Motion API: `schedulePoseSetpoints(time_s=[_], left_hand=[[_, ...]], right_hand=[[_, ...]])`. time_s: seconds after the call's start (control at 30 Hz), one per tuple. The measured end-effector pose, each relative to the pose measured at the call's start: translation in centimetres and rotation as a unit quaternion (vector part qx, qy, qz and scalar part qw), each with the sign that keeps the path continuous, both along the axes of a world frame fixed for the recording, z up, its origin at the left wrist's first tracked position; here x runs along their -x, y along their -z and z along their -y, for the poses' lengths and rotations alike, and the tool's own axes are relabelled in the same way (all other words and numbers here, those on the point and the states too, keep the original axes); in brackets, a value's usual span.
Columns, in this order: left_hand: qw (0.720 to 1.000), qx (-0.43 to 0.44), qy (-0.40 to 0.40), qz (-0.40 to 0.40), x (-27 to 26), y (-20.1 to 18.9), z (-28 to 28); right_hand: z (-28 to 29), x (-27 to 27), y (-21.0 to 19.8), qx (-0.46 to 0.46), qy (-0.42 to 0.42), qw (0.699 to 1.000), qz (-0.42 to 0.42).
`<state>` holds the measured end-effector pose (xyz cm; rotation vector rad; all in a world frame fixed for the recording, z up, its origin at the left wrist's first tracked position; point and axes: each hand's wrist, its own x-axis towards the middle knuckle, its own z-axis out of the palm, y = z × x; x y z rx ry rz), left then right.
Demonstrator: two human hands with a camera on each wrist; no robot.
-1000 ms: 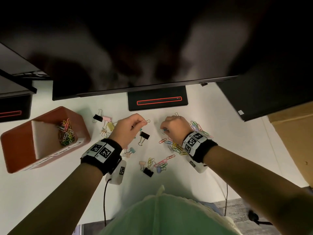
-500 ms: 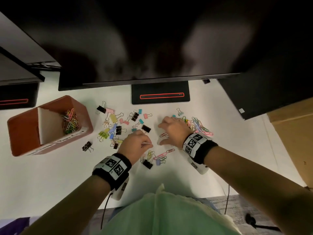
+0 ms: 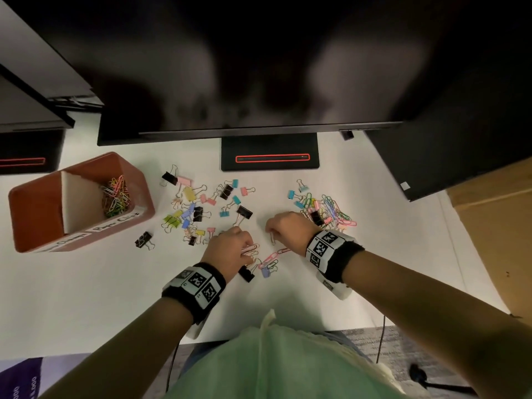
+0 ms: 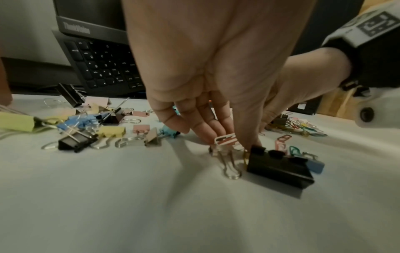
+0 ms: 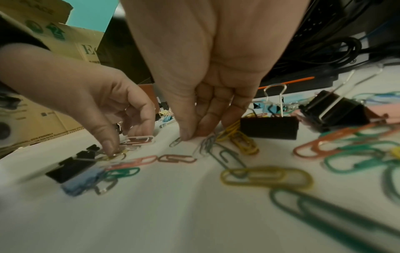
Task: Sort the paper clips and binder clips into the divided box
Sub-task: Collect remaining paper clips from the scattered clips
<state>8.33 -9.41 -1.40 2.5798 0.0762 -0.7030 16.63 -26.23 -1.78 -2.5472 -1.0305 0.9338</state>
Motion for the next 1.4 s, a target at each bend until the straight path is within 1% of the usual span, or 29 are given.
schedulePoseSetpoints(time_s=[0.2,0.27,0.37,0.5,0.53,0.63,0.73,0.87,0.97,1.17,1.3,1.4], left_hand=[[1.0,-0.002,-0.008,0.015,-0.3,0.3,0.2],[1.0,-0.001,-0.011,0.013,-0.6,0.5,0.1],[1.0,-0.005,-0.01,0.007,-1.1,0.8,-0.2],[0.999,-0.032,0.024,0.008,-1.7,1.1,-0.5],[0.998,-0.04,0.036,0.014,-1.8,1.2,-0.6],[0.994,-0.075,0.073,0.028,-1.7,1.5,-0.8],[0.991,-0.089,0.093,0.032,-1.4,1.5,-0.7],[0.994,-0.058,0.088,0.04,-1.4,1.3,-0.9],[0.997,-0.027,0.059,0.047,-1.3,1.2,-1.2],[0.995,0.045,-0.008,0.089,-1.2,0.0,-2.5],[0.991,0.076,-0.023,0.108,-0.8,-1.1,-3.3],[0.988,0.093,-0.025,0.119,-0.1,-1.5,-3.5]], right_hand=[[-0.4,-0.3,-0.4,0.023,-0.025,0.999,-0.011],[-0.1,-0.4,-0.8,0.002,-0.024,0.999,-0.024],[0.8,0.0,-1.4,-0.032,-0.033,0.999,-0.017],[2.1,1.5,-1.1,-0.016,-0.096,0.995,-0.001],[2.3,1.8,-0.9,-0.01,-0.101,0.995,0.007],[2.6,2.0,-0.3,-0.03,-0.064,0.998,0.003],[2.2,1.7,0.0,-0.015,-0.06,0.998,0.003],[1.6,1.2,0.0,0.027,-0.079,0.996,0.023],[1.2,1.1,-0.1,0.05,-0.086,0.995,0.018],[1.3,1.1,-0.1,0.04,-0.088,0.995,-0.003],[1.2,1.3,-0.3,0.036,-0.101,0.994,0.02],[1.2,1.6,-0.4,0.041,-0.105,0.994,0.008]])
